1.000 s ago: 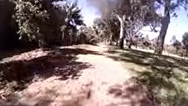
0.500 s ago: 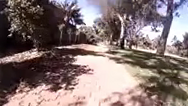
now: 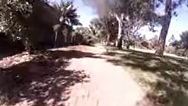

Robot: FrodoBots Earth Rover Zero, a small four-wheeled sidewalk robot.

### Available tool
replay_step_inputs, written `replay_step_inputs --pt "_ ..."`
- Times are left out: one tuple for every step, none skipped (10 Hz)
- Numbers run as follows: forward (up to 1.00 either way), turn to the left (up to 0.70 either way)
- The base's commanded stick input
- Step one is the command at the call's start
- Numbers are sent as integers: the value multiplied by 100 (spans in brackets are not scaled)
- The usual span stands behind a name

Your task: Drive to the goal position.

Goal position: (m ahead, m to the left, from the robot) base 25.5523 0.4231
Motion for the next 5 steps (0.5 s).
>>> replay_step_inputs --pt "70 0" --pt "70 0" --pt "70 0" --pt "70 0" --pt "70 0"
